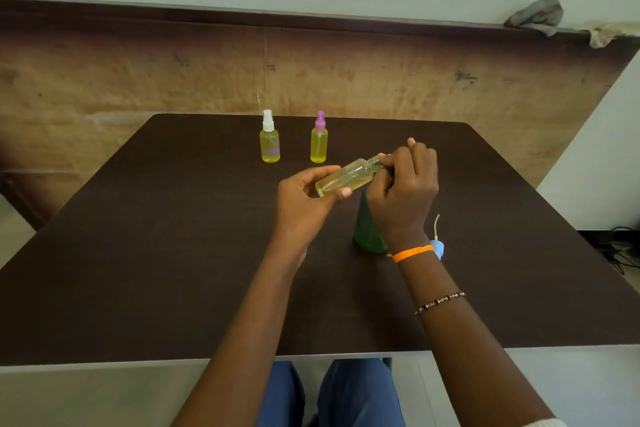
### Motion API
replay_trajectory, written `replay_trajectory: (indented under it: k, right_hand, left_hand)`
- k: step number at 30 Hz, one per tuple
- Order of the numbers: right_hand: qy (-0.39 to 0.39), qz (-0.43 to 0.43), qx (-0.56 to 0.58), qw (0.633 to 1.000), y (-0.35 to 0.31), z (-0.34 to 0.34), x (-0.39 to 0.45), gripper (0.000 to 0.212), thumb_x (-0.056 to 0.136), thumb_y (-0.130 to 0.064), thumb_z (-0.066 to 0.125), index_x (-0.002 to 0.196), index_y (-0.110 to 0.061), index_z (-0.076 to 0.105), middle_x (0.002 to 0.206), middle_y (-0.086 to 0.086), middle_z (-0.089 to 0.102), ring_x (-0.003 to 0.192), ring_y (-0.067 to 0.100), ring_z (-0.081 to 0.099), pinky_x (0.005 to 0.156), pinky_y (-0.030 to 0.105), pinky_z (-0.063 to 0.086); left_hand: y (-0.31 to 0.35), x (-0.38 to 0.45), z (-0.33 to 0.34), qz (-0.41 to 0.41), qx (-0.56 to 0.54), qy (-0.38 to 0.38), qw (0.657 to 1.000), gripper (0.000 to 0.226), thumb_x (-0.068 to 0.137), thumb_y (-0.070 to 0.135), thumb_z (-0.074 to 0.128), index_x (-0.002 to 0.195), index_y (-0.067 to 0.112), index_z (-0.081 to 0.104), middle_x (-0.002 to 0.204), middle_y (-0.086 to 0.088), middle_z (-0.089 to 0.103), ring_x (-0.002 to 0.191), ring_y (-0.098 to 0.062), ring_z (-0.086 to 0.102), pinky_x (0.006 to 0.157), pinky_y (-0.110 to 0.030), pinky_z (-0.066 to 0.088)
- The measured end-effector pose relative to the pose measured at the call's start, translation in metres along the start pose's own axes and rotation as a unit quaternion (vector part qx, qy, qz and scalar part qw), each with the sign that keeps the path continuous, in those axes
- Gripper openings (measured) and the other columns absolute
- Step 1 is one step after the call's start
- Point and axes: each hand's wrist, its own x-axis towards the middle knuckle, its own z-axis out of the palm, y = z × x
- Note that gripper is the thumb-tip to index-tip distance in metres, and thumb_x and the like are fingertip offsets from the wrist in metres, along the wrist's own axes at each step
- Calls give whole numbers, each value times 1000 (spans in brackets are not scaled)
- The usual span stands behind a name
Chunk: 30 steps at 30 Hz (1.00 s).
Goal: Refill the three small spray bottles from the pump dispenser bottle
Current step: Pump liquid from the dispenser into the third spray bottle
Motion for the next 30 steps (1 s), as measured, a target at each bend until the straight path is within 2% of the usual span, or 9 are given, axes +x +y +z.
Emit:
replay_trajectory:
  k: [4, 6, 10, 13, 17, 20, 23, 26, 30]
  right_hand:
    - [-18, -19, 37, 999, 0, -5, 10, 11, 72, -2, 45, 64, 0, 53, 67, 15, 49, 66, 26, 40, 88, 36, 45]
    - [-23, -13, 66, 997, 2, -6, 17, 12, 71, -5, 45, 64, 0, 53, 66, 14, 49, 68, 23, 38, 89, 38, 45]
    - [-2, -13, 59, 998, 1, -5, 8, 13, 70, -4, 44, 66, 1, 55, 67, 15, 49, 66, 25, 38, 95, 31, 42]
    - [-3, -17, 49, 999, 1, -3, 3, 13, 70, -4, 44, 67, 1, 55, 68, 15, 49, 65, 28, 40, 91, 38, 46]
    - [-23, -16, 36, 999, -2, -5, 9, 13, 70, -5, 44, 66, 0, 54, 68, 15, 49, 67, 25, 40, 92, 38, 44]
    - [-36, -2, 28, 999, -8, -8, 16, 11, 70, -7, 45, 66, -1, 54, 70, 14, 49, 71, 20, 37, 78, 44, 48]
    - [-28, -2, 4, 1000, -11, -6, 10, 11, 71, -6, 46, 68, 0, 54, 71, 16, 50, 73, 21, 37, 75, 40, 44]
    - [-22, -17, -26, 999, -7, -2, 2, 9, 71, -4, 46, 67, 0, 54, 71, 18, 51, 73, 27, 40, 73, 29, 37]
    - [-36, -14, -30, 999, -11, -4, 5, 8, 69, -4, 46, 66, 0, 53, 70, 18, 50, 68, 31, 45, 72, 30, 37]
  left_hand:
    - [6, -1, 2, 9, -2, -1, 1000, 32, 73, 3, 76, 96, 23, 68, 93, 6, 71, 89, -4, 66, 83, -24, 54]
    - [7, -2, 4, 15, -9, -4, 1000, 31, 73, 2, 75, 91, 27, 67, 90, 9, 71, 86, -2, 66, 83, -23, 54]
    - [4, -3, 5, 18, -15, -6, 1000, 33, 74, 1, 74, 90, 29, 67, 89, 11, 70, 87, -1, 66, 82, -21, 54]
    - [1, -3, 4, 10, -14, -5, 1000, 32, 73, 2, 75, 94, 25, 67, 92, 9, 70, 89, -3, 66, 80, -20, 54]
    - [3, 0, 3, 9, -22, -1, 1000, 32, 73, 0, 75, 96, 21, 68, 92, 7, 71, 87, -3, 66, 77, -18, 53]
    - [6, 2, 3, 15, -20, 0, 1000, 32, 73, 2, 75, 95, 25, 68, 94, 6, 71, 91, -6, 67, 77, -17, 52]
    - [5, 4, 2, 13, -16, 5, 1000, 33, 73, 2, 75, 98, 22, 68, 96, 4, 71, 93, -7, 67, 80, -21, 53]
    - [1, 3, 1, 5, -7, 8, 1000, 35, 72, 2, 76, 101, 20, 68, 97, 4, 71, 94, -8, 67, 83, -24, 54]
    - [1, 2, 1, 0, -24, 7, 1000, 33, 72, 0, 75, 94, 24, 68, 95, 3, 71, 93, -8, 67, 81, -23, 53]
